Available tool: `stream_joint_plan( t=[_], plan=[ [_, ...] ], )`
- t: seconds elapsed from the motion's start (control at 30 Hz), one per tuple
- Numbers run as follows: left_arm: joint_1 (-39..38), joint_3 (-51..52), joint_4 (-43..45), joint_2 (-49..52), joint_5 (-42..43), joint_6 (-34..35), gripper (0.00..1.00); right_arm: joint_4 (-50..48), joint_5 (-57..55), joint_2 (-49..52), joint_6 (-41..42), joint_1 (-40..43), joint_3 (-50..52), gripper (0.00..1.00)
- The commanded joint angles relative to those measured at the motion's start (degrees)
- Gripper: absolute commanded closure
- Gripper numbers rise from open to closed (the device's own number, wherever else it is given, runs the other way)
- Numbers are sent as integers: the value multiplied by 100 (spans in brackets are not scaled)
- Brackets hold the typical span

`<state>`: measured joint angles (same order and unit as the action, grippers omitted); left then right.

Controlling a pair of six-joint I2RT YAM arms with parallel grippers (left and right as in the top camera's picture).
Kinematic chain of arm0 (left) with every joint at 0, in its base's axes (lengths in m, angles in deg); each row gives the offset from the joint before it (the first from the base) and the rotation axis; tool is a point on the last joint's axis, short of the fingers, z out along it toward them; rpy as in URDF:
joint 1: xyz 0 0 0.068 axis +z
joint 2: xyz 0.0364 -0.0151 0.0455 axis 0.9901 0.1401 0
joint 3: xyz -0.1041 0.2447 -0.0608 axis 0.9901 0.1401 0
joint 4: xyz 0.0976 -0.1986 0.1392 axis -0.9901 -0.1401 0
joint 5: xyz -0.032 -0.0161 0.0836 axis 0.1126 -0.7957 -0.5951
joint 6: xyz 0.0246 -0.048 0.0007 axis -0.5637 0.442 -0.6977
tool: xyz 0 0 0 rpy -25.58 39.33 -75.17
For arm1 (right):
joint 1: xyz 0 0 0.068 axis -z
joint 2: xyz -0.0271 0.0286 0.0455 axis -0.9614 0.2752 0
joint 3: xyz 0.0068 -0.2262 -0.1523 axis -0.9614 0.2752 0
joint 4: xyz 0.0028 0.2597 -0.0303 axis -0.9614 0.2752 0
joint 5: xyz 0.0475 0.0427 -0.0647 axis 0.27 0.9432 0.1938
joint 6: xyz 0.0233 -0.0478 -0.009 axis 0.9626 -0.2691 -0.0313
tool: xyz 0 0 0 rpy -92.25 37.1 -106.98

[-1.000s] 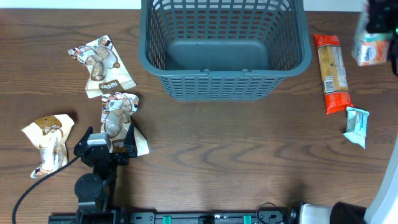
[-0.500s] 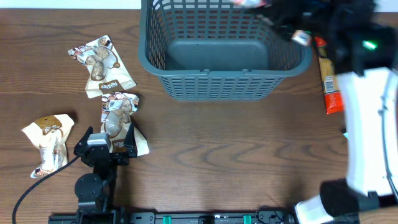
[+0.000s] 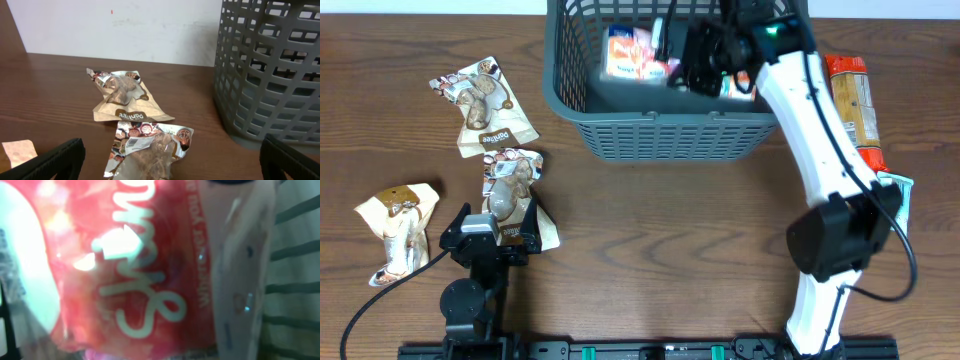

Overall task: Pack container
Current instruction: 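Carry tissue pack with right gripper into the grey basket and release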

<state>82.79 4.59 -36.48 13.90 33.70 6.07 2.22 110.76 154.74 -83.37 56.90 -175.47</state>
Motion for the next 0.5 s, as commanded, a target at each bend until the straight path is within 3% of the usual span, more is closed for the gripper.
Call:
stream_joint_plan(
  t=[0.0,0.1,0.2,0.23,0.27,0.47],
  plan=[
    [-28,153,-83,-35,105,31,1,256,-4,282,-90,-4,-52,82],
    [-28,153,-83,-35,105,31,1,664,-186,581,-63,22,-52,75],
    [-28,153,-83,-35,105,31,1,905,-258,741,50,33,-52,44],
    [-28,153,-83,-35,105,31,2,911,-293,761,118,33,-52,24],
    [-28,153,-83,-35,105,31,2,905,-310,758,192,33,-52,16],
    [-28,153,-83,-35,107,31,1,933,-310,610,538,39,-341,11]
  ],
)
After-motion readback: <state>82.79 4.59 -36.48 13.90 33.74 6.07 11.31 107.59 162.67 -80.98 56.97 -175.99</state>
